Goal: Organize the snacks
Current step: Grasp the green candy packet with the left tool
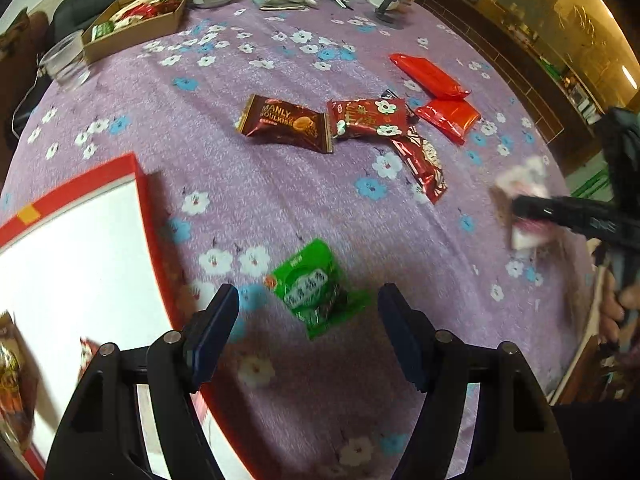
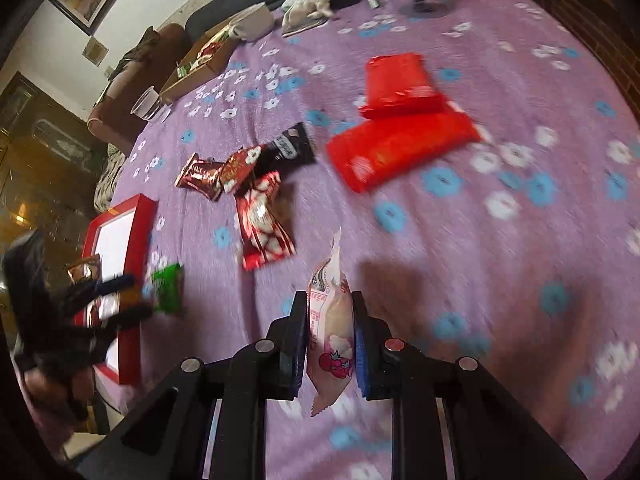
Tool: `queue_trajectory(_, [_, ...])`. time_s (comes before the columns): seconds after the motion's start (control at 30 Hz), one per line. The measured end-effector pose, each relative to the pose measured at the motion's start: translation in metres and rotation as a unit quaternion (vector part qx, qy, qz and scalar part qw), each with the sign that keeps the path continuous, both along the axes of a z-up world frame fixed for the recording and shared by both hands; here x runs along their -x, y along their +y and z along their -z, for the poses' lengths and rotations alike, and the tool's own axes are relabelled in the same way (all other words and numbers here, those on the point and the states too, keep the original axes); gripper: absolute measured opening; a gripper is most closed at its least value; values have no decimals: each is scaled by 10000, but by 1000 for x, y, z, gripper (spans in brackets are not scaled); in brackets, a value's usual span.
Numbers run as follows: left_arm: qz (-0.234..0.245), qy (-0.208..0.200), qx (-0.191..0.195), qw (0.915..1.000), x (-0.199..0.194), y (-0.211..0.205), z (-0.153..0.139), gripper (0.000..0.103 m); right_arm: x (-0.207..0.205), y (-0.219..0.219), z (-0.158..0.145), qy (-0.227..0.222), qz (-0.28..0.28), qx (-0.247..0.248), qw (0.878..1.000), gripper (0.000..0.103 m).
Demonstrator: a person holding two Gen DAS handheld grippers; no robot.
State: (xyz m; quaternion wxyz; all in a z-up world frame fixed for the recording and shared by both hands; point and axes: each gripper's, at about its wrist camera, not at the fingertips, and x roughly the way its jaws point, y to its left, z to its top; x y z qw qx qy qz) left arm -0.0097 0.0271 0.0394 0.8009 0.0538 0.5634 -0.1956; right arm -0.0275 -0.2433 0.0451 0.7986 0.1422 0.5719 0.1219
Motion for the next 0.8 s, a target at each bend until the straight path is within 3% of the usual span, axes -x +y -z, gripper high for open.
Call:
queue_trajectory(0.3, [195,46,-478,9987,-4,-14,21,72,29,-27,2,61,375,-14,9993,20])
queue_trajectory(0.4, [350,-172,-679,9969,4,-22,25,71,28,-21,9,171,339,45,9993,20])
queue_trajectory(0.7, [787,-453,-622,9939,11,-42,22,38,28,-11,22,303,326,-19,9990,23])
queue_trajectory(0.8, [818,-451,-728,9930,10,-48,20,35,31,-12,22,283,329,-52,9990,23])
